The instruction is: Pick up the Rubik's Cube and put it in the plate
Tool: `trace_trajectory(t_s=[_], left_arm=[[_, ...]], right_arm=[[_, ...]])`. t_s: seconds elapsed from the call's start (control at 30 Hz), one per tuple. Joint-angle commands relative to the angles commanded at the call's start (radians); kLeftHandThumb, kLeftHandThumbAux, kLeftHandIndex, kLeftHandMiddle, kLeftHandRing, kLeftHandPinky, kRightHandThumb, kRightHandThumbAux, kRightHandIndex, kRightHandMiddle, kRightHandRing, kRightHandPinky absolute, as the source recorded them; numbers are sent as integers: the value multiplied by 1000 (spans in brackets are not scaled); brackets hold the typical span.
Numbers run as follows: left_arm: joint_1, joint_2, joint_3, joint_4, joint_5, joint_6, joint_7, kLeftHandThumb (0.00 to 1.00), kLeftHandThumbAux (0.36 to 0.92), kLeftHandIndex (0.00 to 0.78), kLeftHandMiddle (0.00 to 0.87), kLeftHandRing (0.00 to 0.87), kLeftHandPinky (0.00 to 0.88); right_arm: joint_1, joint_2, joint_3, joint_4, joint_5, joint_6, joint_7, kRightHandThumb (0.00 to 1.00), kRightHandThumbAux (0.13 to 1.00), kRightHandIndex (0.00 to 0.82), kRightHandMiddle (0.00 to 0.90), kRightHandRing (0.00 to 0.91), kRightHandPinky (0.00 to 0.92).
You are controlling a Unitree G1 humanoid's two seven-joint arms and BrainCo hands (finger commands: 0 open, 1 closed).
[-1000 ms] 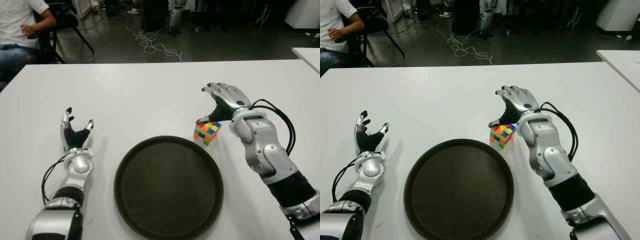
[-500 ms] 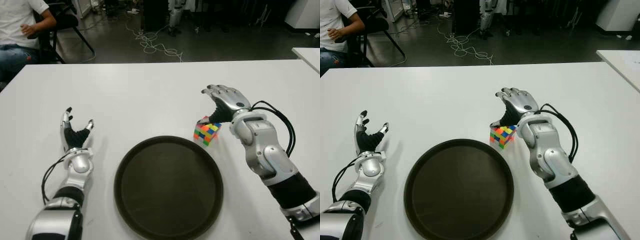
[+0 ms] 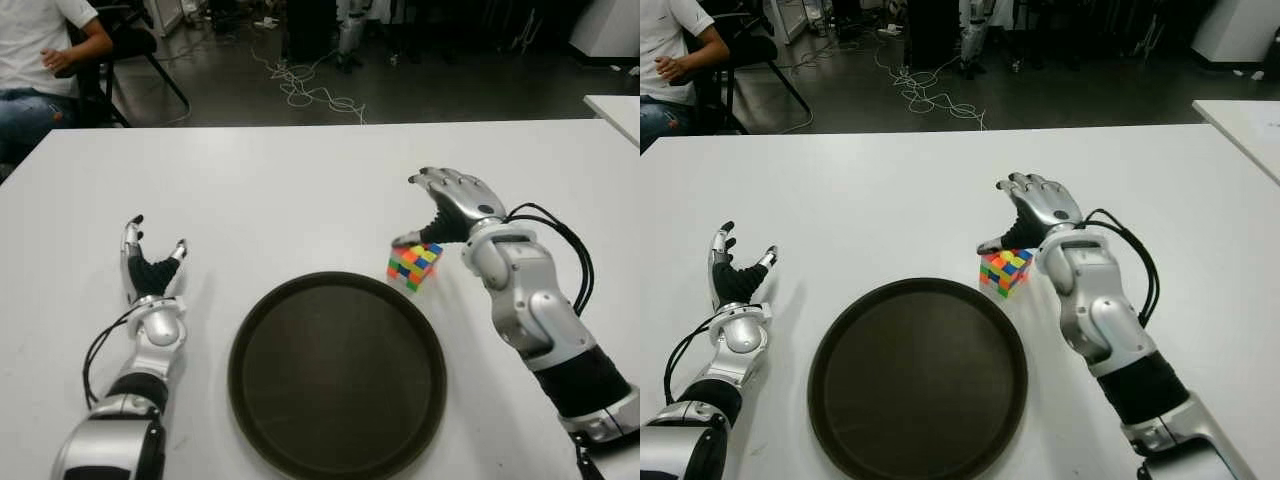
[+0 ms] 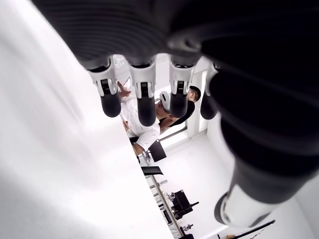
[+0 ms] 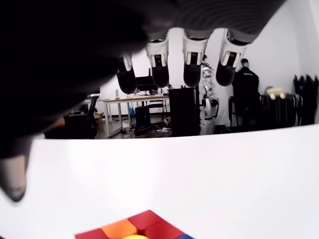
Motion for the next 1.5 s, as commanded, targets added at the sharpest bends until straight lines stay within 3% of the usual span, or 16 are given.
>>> trace_trajectory(t_s=[0.43, 0.73, 1.1, 1.5], left_arm=[[1, -3, 7, -3, -11, -5, -11, 0, 787, 78, 92, 88, 63], [1, -3, 8, 0, -11, -16, -13, 0, 773, 84, 101, 92, 66], [3, 1, 6, -1, -8, -22, -12, 0, 793, 82, 98, 93, 71], [5, 2, 6, -3, -10, -26, -22, 0, 778, 86, 108, 103, 77]], right_arm=[[-9, -22, -15, 46, 60, -31, -13, 0, 426, 0, 0, 0, 0], [-13, -25, -19, 86, 78, -67, -49, 0, 458, 0, 0, 0, 0], [-19, -22, -21, 96, 95, -70, -47, 0, 485, 0, 0, 0, 0], [-18, -27, -23, 112, 124, -93, -52, 0, 573, 0, 0, 0, 0]])
